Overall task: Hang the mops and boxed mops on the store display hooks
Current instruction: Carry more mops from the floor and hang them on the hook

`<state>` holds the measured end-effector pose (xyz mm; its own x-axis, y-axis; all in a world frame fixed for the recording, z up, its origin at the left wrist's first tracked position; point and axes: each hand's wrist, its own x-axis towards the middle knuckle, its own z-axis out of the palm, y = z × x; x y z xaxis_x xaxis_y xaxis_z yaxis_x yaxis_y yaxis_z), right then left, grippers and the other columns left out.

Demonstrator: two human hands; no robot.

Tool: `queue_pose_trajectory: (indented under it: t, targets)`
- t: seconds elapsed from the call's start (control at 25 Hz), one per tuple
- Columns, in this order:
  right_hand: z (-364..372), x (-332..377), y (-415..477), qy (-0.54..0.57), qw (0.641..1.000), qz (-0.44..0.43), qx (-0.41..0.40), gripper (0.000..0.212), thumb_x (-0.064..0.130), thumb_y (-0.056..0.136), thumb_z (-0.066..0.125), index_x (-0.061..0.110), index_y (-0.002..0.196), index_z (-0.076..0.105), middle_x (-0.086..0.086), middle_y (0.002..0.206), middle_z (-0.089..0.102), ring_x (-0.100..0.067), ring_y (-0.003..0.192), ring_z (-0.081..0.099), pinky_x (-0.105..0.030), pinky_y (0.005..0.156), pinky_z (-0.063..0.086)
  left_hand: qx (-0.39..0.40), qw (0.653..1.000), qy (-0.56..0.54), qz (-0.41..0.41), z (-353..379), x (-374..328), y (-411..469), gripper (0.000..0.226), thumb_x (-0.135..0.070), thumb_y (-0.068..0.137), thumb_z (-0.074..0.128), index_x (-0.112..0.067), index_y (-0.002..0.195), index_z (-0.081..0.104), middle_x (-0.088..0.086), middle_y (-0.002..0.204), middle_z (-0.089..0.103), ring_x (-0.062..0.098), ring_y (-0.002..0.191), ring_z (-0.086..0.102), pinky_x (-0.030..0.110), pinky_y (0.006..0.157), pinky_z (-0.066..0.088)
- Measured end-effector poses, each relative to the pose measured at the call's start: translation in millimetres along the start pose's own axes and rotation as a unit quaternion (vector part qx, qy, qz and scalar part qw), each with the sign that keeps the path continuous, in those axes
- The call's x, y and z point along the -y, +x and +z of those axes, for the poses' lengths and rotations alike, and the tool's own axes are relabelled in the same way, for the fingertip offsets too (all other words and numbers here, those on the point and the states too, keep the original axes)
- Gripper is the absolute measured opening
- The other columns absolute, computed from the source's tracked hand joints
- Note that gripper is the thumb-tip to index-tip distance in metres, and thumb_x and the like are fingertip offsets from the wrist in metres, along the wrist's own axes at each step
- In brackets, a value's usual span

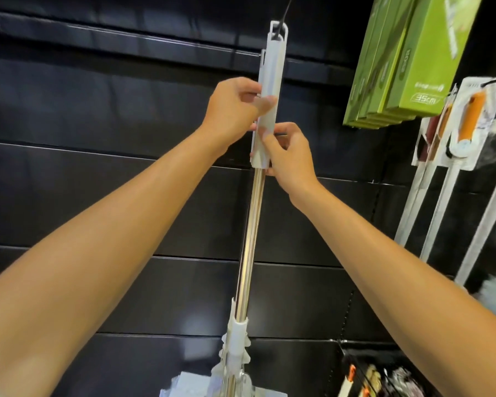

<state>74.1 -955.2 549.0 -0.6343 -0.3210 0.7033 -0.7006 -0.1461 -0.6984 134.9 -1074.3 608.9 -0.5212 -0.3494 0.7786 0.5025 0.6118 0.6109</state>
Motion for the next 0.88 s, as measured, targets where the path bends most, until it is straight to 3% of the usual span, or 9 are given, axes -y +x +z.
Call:
queue_pose_trajectory:
  t: [0.16, 0.32, 0.44, 0.6, 0.88]
  targets:
    - [-5, 6, -6, -0.064, 0.998, -0.013, 0.009, 0.037, 0.035, 0.099, 0.067, 0.022, 0.131, 0.055, 0.009, 0.108, 0.064, -0.01, 0.097, 0.068, -0.033, 0.082, 0.064, -0.002, 0.997, 0.077, 0.031, 1, 1, -17, 0.043, -0.029, 0.095, 0.074, -0.018, 0.135, 0.063, -0.004, 0.116, 0.071, 0.011, 0.107, 0.071, 0.035, 0.087, 0.065]
    - [-24, -4, -33, -0.109, 0.993, -0.038, 0.037, 0.041, 0.033, 0.096, 0.072, 0.02, 0.133, 0.06, 0.007, 0.114, 0.064, -0.007, 0.098, 0.066, -0.016, 0.077, 0.056, 0.032, 0.984, 0.173, 0.036, -3, 12, -55, 0.054, -0.032, 0.095, 0.07, -0.025, 0.146, 0.055, -0.007, 0.128, 0.067, 0.009, 0.108, 0.068, 0.04, 0.096, 0.061]
    - [-49, -31, -70, -0.153, 0.986, -0.032, 0.052, 0.044, 0.032, 0.094, 0.073, 0.023, 0.135, 0.059, 0.007, 0.124, 0.057, -0.007, 0.106, 0.062, -0.018, 0.087, 0.053, 0.021, 0.969, 0.243, 0.037, 1, 26, -108, 0.062, -0.034, 0.093, 0.07, -0.033, 0.149, 0.044, -0.007, 0.143, 0.053, 0.014, 0.119, 0.06, 0.038, 0.097, 0.055]
    - [-100, -84, -145, -0.214, 0.974, 0.009, 0.073, 0.037, 0.033, 0.094, 0.072, 0.031, 0.129, 0.06, 0.016, 0.12, 0.053, -0.001, 0.098, 0.06, -0.013, 0.084, 0.046, 0.014, 0.926, 0.368, 0.081, 24, 53, -210, 0.066, -0.031, 0.09, 0.071, -0.027, 0.151, 0.045, -0.003, 0.153, 0.046, 0.024, 0.144, 0.042, 0.049, 0.108, 0.048]
    - [-215, -164, -310, -0.278, 0.943, 0.158, 0.093, 0.036, 0.034, 0.095, 0.07, 0.033, 0.129, 0.057, 0.02, 0.119, 0.048, -0.001, 0.104, 0.056, -0.025, 0.09, 0.052, 0.15, 0.885, 0.431, 0.088, 108, 83, -377, 0.062, -0.038, 0.089, 0.073, -0.023, 0.146, 0.055, 0.006, 0.158, 0.046, 0.032, 0.154, 0.034, 0.055, 0.119, 0.04]
